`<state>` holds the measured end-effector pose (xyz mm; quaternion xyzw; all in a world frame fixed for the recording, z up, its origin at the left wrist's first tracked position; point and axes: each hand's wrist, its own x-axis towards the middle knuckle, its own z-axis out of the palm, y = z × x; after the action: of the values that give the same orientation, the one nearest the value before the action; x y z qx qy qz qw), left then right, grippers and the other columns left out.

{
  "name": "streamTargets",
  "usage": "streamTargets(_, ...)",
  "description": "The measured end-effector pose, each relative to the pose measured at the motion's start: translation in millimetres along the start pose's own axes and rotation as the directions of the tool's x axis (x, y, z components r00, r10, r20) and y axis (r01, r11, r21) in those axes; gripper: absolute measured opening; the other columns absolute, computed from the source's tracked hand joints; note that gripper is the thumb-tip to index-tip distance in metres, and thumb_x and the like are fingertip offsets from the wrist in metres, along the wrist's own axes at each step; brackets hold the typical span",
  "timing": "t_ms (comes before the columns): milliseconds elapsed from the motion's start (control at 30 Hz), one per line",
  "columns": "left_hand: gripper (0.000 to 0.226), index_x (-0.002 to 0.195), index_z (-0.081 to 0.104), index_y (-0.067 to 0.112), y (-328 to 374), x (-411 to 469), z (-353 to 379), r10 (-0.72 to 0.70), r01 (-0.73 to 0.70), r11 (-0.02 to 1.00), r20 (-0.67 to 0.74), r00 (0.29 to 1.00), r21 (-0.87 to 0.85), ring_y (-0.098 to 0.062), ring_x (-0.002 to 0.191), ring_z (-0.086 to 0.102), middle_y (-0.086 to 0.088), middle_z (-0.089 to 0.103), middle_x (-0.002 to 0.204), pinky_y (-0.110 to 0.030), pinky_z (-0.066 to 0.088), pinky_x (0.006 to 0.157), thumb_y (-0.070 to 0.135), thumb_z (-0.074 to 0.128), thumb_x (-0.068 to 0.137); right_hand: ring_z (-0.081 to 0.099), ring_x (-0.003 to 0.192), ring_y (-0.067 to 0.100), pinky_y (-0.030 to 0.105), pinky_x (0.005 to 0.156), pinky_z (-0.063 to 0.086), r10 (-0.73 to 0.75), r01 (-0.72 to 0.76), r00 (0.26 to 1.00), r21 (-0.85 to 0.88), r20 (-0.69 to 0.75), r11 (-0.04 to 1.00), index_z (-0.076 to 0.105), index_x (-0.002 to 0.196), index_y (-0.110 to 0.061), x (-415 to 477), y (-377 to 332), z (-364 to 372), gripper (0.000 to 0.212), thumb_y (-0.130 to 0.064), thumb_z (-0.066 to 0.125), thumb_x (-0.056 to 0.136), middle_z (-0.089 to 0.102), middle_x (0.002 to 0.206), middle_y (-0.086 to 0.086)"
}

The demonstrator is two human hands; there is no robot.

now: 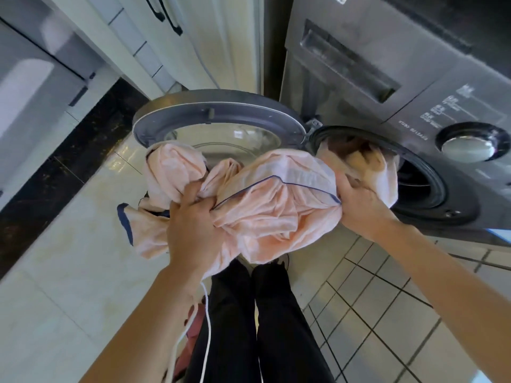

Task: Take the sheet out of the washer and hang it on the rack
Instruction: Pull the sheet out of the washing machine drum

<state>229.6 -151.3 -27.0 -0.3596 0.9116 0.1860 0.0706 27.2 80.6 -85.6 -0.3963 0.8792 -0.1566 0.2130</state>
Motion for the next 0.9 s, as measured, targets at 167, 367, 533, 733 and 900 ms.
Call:
streamTargets(167, 0.027, 0.095, 0.067, 0.015, -10.6, -12.0, -22.2, -0.062, 0.062, 0.998, 0.0, 0.998, 0.006, -0.037, 0.095, 0.051, 0.001, 0.043, 0.136, -0.034, 0.034, 0.074, 0.006, 0.067, 0.069, 0.058, 0.097, 0.04, 0.052, 0.079, 0.051, -0.092, 0.094, 0.995, -0.048, 0.045, 0.994, 0.034, 0.127, -0.032, -19.4, -38.3, -38.4, 0.072, -0.005, 0.071, 0.071, 0.056, 0.109, 0.015)
streamTargets(367, 0.021, 0.092, 0.067, 0.02, -0.8, -26.9, -45.2, -0.104, 0.104, 0.994, -0.001, 0.995, -0.028, -0.029, 0.085, 0.043, 0.006, 0.042, 0.136, -0.035, 0.034, 0.069, 0.017, 0.066, 0.072, 0.046, 0.11, 0.037, 0.049, 0.091, 0.043, -0.124, 0.2, 0.965, -0.342, 0.231, 0.918, 0.054, 0.129, -0.021, -30.7, -87.4, -58.4, 0.048, -0.009, 0.057, 0.083, 0.046, 0.127, 0.015)
streamTargets(533, 0.014, 0.086, 0.069, 0.021, 24.7, -42.5, -55.5, -0.06, 0.06, 0.996, -0.01, 0.998, -0.069, -0.033, 0.09, 0.049, 0.008, 0.048, 0.133, -0.033, 0.032, 0.067, 0.029, 0.067, 0.075, 0.046, 0.106, 0.032, 0.044, 0.086, 0.046, -0.087, 0.137, 0.979, -0.277, 0.185, 0.951, 0.053, 0.122, -0.025, -32.3, -138.3, -63.3, 0.043, -0.008, 0.052, 0.083, 0.046, 0.119, 0.007)
streamTargets(733, 0.02, 0.09, 0.067, 0.021, 50.1, -52.9, -70.5, -0.073, 0.074, 0.994, 0.006, 0.997, -0.085, -0.034, 0.101, 0.047, 0.008, 0.043, 0.139, -0.033, 0.033, 0.071, 0.029, 0.069, 0.072, 0.05, 0.098, 0.033, 0.049, 0.079, 0.047, -0.061, 0.059, 0.998, -0.09, -0.015, 0.994, 0.033, 0.118, -0.012, -38.1, -165.2, -78.1, 0.05, 0.0, 0.051, 0.074, 0.05, 0.108, 0.008)
streamTargets(900, 0.032, 0.096, 0.061, 0.022, 64.8, -52.4, -85.8, -0.012, 0.022, 0.994, 0.094, 0.996, -0.106, -0.032, 0.112, 0.039, 0.01, 0.03, 0.142, -0.033, 0.034, 0.08, 0.038, 0.071, 0.07, 0.047, 0.09, 0.03, 0.047, 0.074, 0.046, -0.069, 0.068, 0.997, -0.034, -0.029, 0.997, 0.037, 0.119, -0.01, -43.3, -168.3, -91.0, 0.051, 0.003, 0.052, 0.072, 0.052, 0.108, 0.01)
